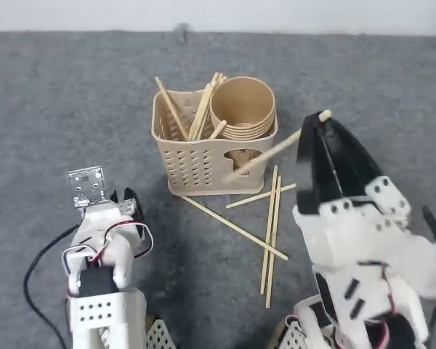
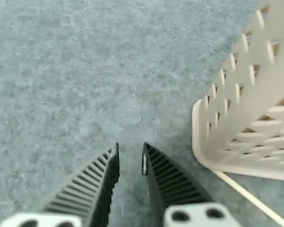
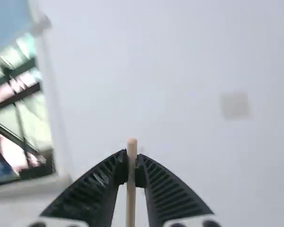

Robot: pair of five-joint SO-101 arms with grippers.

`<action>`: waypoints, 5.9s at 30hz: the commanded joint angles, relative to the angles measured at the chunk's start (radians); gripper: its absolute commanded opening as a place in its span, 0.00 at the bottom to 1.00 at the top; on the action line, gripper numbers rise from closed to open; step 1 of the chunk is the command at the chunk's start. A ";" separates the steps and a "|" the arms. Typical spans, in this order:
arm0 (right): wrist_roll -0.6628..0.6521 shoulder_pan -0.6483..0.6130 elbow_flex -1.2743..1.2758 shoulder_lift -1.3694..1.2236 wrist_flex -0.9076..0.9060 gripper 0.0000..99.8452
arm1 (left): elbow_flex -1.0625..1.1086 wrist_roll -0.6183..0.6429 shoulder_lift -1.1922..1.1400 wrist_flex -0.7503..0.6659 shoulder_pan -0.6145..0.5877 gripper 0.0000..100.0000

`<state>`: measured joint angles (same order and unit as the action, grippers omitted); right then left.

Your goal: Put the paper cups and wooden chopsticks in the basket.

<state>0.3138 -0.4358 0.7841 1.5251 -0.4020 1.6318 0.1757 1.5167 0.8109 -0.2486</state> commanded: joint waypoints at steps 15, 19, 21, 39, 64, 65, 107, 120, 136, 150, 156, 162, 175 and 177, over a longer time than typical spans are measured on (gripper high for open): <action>0.015 -0.041 -0.732 -0.938 0.111 0.01 | -0.005 -0.002 0.026 0.000 0.005 0.08; -0.012 -0.079 -0.741 -1.081 0.110 0.01 | -0.005 -0.002 0.026 0.000 0.005 0.08; -0.071 -0.101 -0.740 -1.132 0.104 0.01 | -0.005 -0.002 0.026 -0.002 0.005 0.08; -0.170 -0.186 -0.612 -1.001 -0.143 0.14 | -0.005 -0.002 0.026 -0.002 0.005 0.08; -0.591 0.432 0.189 -0.641 -0.993 0.12 | -0.074 0.164 0.017 0.098 0.245 0.08; -0.620 0.449 0.236 -0.642 -0.943 0.10 | -0.074 0.164 0.015 0.100 0.265 0.08; -0.821 -0.105 0.189 -1.247 -0.374 0.08 | -0.268 0.265 -0.577 -0.094 -0.002 0.08; -0.821 -0.137 0.198 -1.000 -0.664 0.01 | -0.265 0.265 -0.577 -0.094 0.000 0.08; -1.197 0.303 0.201 -0.364 -1.234 0.01 | -0.262 0.265 -0.577 -0.094 -0.002 0.08; -1.036 0.909 0.545 -0.289 -0.685 0.01 | -0.260 0.265 -0.577 -0.091 -0.002 0.08; -1.036 0.963 0.635 -0.295 -0.647 0.04 | -0.260 0.265 -0.577 -0.089 -0.002 0.08; -1.030 0.966 0.620 -0.288 -0.696 0.19 | -0.260 0.265 -0.577 -0.089 0.000 0.08; -0.885 0.733 0.399 -0.297 -0.777 0.14 | -0.260 0.265 -0.577 -0.087 0.000 0.08; -0.865 0.699 0.397 -0.297 -0.777 0.14 | -0.260 0.265 -0.577 -0.087 -0.002 0.08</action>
<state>-0.5838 0.3222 1.2444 1.2306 -1.1799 1.4093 0.4365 0.9413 0.7434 -0.2486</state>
